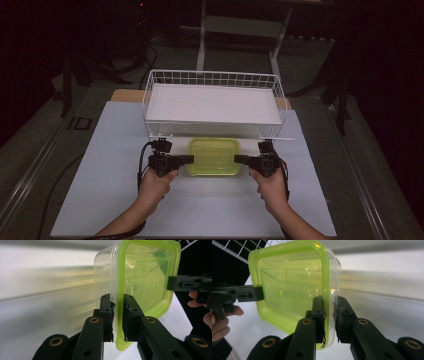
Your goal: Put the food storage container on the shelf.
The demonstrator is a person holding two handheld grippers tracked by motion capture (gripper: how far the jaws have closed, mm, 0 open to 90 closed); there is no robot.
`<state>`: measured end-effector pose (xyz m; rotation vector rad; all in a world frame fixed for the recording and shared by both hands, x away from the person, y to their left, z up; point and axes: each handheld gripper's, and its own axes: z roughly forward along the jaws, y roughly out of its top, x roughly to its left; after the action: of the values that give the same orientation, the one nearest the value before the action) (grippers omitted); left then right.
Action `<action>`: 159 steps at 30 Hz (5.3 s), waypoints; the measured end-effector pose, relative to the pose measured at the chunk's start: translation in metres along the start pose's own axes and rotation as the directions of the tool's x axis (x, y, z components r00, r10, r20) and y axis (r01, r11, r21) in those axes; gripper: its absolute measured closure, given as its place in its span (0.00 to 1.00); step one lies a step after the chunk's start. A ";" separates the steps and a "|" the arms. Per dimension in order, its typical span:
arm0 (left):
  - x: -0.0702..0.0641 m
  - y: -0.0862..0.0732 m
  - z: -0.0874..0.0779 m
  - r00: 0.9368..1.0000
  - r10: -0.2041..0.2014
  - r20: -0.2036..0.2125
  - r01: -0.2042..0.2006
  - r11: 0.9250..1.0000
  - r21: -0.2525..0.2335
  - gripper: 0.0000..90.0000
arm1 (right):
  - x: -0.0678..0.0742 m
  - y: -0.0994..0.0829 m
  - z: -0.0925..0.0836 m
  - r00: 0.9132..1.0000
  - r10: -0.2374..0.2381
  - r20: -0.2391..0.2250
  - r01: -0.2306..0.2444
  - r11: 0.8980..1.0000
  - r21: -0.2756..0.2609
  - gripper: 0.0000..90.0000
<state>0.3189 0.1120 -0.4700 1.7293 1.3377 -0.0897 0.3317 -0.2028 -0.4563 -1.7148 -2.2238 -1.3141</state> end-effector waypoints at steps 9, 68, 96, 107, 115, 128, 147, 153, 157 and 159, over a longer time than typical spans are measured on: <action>0.006 0.008 0.015 1.000 0.015 0.004 -0.014 0.999 -0.034 0.89 | -0.009 0.011 0.006 0.999 -0.003 0.035 0.004 1.000 -0.029 0.88; 0.041 0.003 0.058 0.998 0.035 -0.046 -0.042 0.986 -0.161 0.47 | -0.029 0.020 0.048 0.982 -0.082 0.171 0.104 0.986 -0.127 0.58; 0.022 -0.048 -0.017 0.952 0.307 0.009 -0.297 0.927 -0.230 0.10 | 0.002 -0.027 0.042 0.985 -0.150 0.083 0.153 0.988 -0.028 0.98; 0.011 -0.067 -0.023 0.925 0.375 -0.067 -0.379 0.889 -0.257 0.01 | 0.013 -0.025 0.072 0.975 -0.194 0.111 0.196 0.981 -0.006 1.00; 0.015 -0.071 -0.022 0.920 0.385 -0.067 -0.389 0.885 -0.254 0.01 | 0.009 -0.017 0.093 0.975 -0.177 0.137 0.179 0.984 -0.004 1.00; 0.020 -0.073 -0.024 0.921 0.380 -0.083 -0.388 0.882 -0.269 0.01 | 0.003 0.009 0.113 0.978 -0.133 0.158 0.143 0.988 -0.055 1.00; 0.022 -0.073 -0.025 0.924 0.372 -0.087 -0.381 0.884 -0.271 0.02 | 0.001 0.026 0.124 0.967 -0.174 0.188 0.192 0.978 -0.083 1.00; 0.022 -0.073 -0.024 0.923 0.373 -0.089 -0.383 0.885 -0.266 0.02 | 0.006 0.025 0.128 0.965 -0.180 0.191 0.197 0.977 -0.076 0.99; 0.022 -0.073 -0.024 0.922 0.378 -0.086 -0.387 0.883 -0.266 0.01 | 0.008 0.024 0.128 0.961 -0.183 0.207 0.203 0.976 -0.078 0.95; 0.022 -0.072 -0.024 0.921 0.380 -0.088 -0.389 0.882 -0.265 0.02 | 0.012 0.021 0.126 0.963 -0.184 0.198 0.203 0.976 -0.082 0.92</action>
<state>0.2595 0.1441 -0.5119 1.7222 0.9512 0.3403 0.3990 -0.1138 -0.5188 -1.7623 -2.5298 -1.3775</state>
